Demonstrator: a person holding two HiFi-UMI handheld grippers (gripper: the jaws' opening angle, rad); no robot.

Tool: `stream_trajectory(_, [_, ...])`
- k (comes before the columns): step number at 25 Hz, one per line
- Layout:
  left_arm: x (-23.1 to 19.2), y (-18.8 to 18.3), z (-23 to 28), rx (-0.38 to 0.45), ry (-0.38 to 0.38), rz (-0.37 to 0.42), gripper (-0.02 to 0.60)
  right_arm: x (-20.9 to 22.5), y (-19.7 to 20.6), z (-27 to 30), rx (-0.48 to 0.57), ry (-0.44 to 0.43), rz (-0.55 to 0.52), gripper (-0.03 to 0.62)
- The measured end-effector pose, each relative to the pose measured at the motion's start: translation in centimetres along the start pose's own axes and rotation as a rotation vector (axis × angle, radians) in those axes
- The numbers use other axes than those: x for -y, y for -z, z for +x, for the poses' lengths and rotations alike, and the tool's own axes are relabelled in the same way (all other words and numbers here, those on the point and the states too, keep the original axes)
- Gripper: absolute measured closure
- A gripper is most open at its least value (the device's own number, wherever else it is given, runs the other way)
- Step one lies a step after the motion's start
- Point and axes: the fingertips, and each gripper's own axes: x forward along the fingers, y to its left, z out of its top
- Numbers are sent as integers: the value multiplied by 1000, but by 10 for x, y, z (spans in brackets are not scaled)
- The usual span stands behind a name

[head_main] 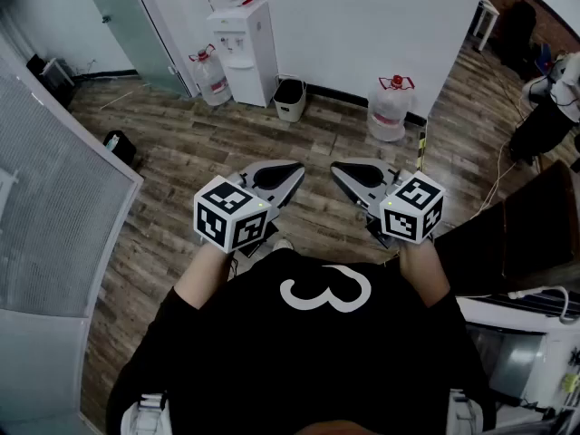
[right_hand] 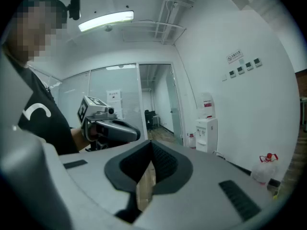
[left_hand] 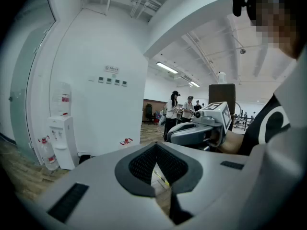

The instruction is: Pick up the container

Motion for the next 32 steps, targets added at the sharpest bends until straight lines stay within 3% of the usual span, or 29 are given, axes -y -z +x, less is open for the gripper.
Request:
stream_trajectory(7, [-23, 7, 23, -9, 2, -23, 566, 26, 15, 14, -30, 11, -19, 569])
stream_trajectory(12, [-48, 17, 44, -36, 9, -42, 566, 47, 25, 32, -25, -30, 50, 568])
stream_trajectory(16, [-78, 21, 66, -56, 27, -61, 566, 84, 28, 48, 2, 12, 102, 568])
stream_trajectory(22, [-143, 18, 104, -86, 58, -82, 566, 139, 34, 93, -29, 31, 146, 568])
stream_trajectory(32, [-294, 17, 169, -162, 71, -126, 566, 250, 41, 211, -134, 31, 244, 568])
